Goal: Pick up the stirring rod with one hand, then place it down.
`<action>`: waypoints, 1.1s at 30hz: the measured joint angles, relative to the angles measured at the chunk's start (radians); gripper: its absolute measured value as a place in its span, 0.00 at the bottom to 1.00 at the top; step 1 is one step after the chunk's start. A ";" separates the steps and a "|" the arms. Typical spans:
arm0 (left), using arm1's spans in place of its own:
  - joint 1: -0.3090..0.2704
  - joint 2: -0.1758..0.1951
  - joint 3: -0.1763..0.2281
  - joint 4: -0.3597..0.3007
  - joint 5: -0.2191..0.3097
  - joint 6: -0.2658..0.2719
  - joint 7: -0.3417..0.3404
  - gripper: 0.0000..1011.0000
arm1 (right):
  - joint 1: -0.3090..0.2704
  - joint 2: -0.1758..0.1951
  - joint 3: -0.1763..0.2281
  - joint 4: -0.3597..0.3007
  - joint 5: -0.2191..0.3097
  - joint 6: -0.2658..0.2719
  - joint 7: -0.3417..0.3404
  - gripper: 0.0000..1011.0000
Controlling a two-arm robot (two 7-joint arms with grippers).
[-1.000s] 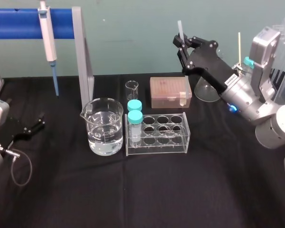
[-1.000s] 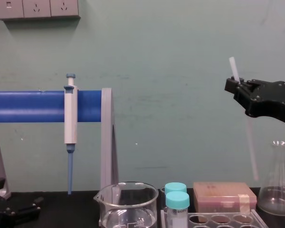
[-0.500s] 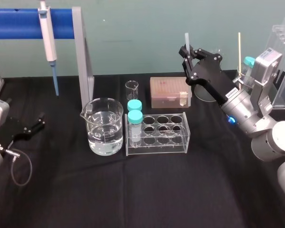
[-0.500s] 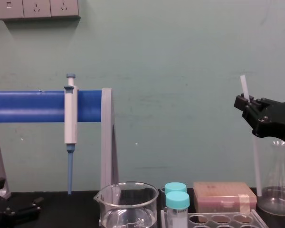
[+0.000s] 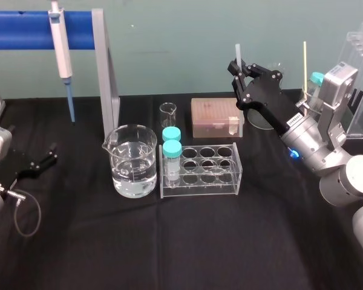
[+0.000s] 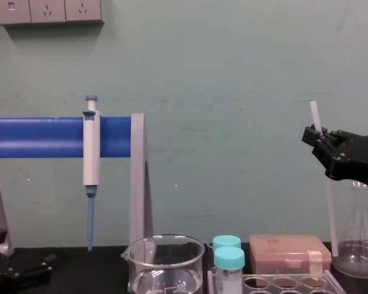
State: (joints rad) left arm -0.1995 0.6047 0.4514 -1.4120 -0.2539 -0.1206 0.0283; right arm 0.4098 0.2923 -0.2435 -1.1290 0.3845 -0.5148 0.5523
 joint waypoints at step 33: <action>0.000 0.000 0.000 0.000 0.000 0.000 0.000 0.99 | 0.002 0.002 -0.003 -0.001 0.002 -0.001 0.002 0.08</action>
State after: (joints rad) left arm -0.1995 0.6047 0.4514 -1.4120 -0.2539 -0.1205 0.0283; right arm 0.4115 0.2940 -0.2466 -1.1295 0.3862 -0.5158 0.5538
